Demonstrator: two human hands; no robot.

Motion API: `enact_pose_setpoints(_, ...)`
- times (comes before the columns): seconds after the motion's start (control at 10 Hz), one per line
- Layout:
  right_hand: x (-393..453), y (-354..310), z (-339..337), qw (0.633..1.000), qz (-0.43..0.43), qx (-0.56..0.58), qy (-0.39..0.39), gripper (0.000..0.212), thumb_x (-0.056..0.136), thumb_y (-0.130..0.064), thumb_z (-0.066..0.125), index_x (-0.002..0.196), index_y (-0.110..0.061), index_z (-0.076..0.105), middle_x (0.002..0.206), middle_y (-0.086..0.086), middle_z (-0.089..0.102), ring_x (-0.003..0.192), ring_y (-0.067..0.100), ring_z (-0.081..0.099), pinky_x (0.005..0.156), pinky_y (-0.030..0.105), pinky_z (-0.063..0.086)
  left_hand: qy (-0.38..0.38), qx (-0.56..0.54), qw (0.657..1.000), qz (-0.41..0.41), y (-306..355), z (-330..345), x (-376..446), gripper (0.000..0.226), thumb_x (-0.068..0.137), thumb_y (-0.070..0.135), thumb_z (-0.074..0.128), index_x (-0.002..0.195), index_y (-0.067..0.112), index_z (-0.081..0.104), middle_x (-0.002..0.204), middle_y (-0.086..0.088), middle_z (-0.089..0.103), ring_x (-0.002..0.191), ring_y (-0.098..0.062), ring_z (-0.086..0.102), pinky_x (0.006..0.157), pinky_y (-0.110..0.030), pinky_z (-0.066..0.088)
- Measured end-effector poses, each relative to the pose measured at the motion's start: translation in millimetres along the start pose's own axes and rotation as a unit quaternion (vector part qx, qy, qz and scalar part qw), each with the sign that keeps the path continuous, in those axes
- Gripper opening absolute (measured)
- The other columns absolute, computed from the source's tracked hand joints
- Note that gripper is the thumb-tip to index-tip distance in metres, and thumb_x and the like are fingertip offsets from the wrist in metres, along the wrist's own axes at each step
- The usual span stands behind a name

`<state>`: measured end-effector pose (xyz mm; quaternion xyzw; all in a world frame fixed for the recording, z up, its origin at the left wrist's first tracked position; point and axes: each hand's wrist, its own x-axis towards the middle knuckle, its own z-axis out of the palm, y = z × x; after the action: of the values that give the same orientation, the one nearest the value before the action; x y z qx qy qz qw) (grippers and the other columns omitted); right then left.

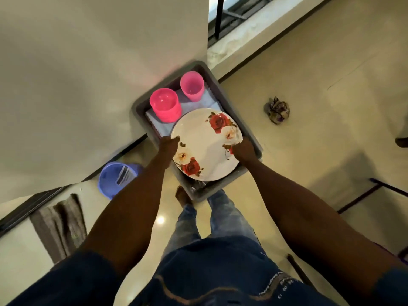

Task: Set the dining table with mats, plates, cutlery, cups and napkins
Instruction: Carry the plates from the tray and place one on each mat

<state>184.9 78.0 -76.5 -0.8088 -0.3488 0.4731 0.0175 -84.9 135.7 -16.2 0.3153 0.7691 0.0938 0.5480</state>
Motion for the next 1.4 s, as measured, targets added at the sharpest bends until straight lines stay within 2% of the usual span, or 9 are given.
enact_pose_setpoints(0.1, 64, 31, 25, 0.995, 0.08, 0.041, -0.04, 0.083, 0.067, -0.042, 0.076, 0.133, -0.007, 0.039, 0.124, 0.014, 0.059, 0.113, 0.032, 0.06, 0.092, 0.047, 0.053, 0.003, -0.013, 0.999, -0.042, -9, 17, 15, 0.017, 0.095, 0.019, 0.06, 0.105, 0.006, 0.059, 0.079, -0.008, 0.049, 0.059, -0.013, 0.042, 0.054, -0.024, 0.035)
enact_pose_setpoints(0.3, 127, 57, 56, 0.976, 0.113, 0.17, -0.071, 0.107, 0.037, -0.047, 0.069, 0.131, -0.008, 0.039, 0.117, 0.018, 0.064, 0.102, 0.033, 0.068, 0.08, 0.051, 0.059, 0.019, -0.046, 0.993, -0.107, -48, 40, 49, 0.057, 0.079, 0.03, 0.069, 0.126, 0.002, 0.052, 0.122, -0.015, 0.062, 0.113, -0.029, 0.059, 0.102, -0.043, 0.046)
enact_pose_setpoints(0.4, 59, -1, -1, 0.976, 0.139, 0.138, -0.098, 0.074, 0.054, -0.035, 0.071, 0.119, -0.002, 0.057, 0.099, 0.018, 0.071, 0.084, 0.029, 0.073, 0.068, 0.037, 0.061, 0.02, -0.036, 0.994, -0.105, -56, 42, 55, 0.061, 0.068, 0.038, 0.066, 0.119, 0.005, 0.059, 0.114, -0.012, 0.066, 0.103, -0.027, 0.063, 0.094, -0.042, 0.051)
enact_pose_setpoints(0.5, 41, -18, -12, 0.975, 0.142, 0.13, -0.114, 0.06, 0.056, -0.032, 0.071, 0.109, -0.004, 0.061, 0.091, 0.015, 0.072, 0.082, 0.029, 0.073, 0.079, 0.043, 0.06, 0.001, -0.033, 0.994, -0.102, -54, 43, 51, 0.036, 0.077, 0.027, 0.068, 0.105, 0.005, 0.065, 0.101, -0.014, 0.068, 0.09, -0.026, 0.064, 0.081, -0.035, 0.05)
enact_pose_setpoints(0.6, 117, 45, 31, 0.98, 0.142, 0.108, -0.091, 0.075, 0.041, -0.049, 0.073, 0.105, -0.012, 0.058, 0.089, 0.009, 0.072, 0.09, 0.03, 0.071, 0.082, 0.047, 0.058, -0.002, -0.016, 0.995, -0.098, -44, 43, 38, 0.05, 0.07, 0.032, 0.066, 0.109, 0.001, 0.062, 0.099, -0.018, 0.067, 0.082, -0.025, 0.063, 0.074, -0.032, 0.05)
enact_pose_setpoints(0.8, 31, -27, -22, 0.963, 0.14, 0.227, -0.029, 0.05, 0.06, -0.024, 0.067, 0.104, -0.001, 0.063, 0.081, 0.019, 0.07, 0.061, 0.029, 0.07, 0.049, 0.041, 0.059, 0.007, 0.025, 0.997, -0.074, -46, 40, 29, 0.052, 0.072, 0.031, 0.063, 0.118, 0.006, 0.06, 0.113, -0.015, 0.067, 0.105, -0.034, 0.064, 0.094, -0.046, 0.052)
enact_pose_setpoints(1.0, -4, -41, -50, 0.949, 0.088, 0.292, -0.074, 0.018, 0.085, -0.012, 0.072, 0.1, -0.003, 0.065, 0.08, 0.01, 0.067, 0.059, 0.015, 0.065, 0.045, 0.022, 0.05, 0.028, 0.061, 0.997, -0.032, -30, 37, -3, 0.037, 0.088, 0.018, 0.056, 0.125, 0.011, 0.059, 0.119, -0.007, 0.065, 0.109, -0.028, 0.061, 0.092, -0.034, 0.049)
enact_pose_setpoints(1.1, -14, -43, -46, 0.933, 0.074, 0.331, -0.117, 0.034, 0.085, -0.023, 0.074, 0.109, -0.001, 0.066, 0.09, 0.015, 0.074, 0.074, 0.026, 0.073, 0.066, 0.036, 0.061, 0.032, 0.077, 0.996, -0.027, -32, 36, -6, 0.039, 0.091, 0.018, 0.056, 0.129, 0.007, 0.056, 0.125, -0.008, 0.061, 0.115, -0.028, 0.057, 0.09, -0.029, 0.043)
enact_pose_setpoints(1.4, -53, -41, -28, 0.914, 0.051, 0.396, -0.069, 0.034, 0.091, -0.021, 0.067, 0.119, -0.001, 0.063, 0.103, 0.018, 0.072, 0.082, 0.029, 0.073, 0.065, 0.037, 0.059, 0.033, 0.148, 0.988, 0.042, -37, 17, -30, 0.039, 0.095, 0.022, 0.054, 0.13, 0.005, 0.055, 0.133, -0.015, 0.056, 0.121, -0.031, 0.053, 0.089, -0.028, 0.037)
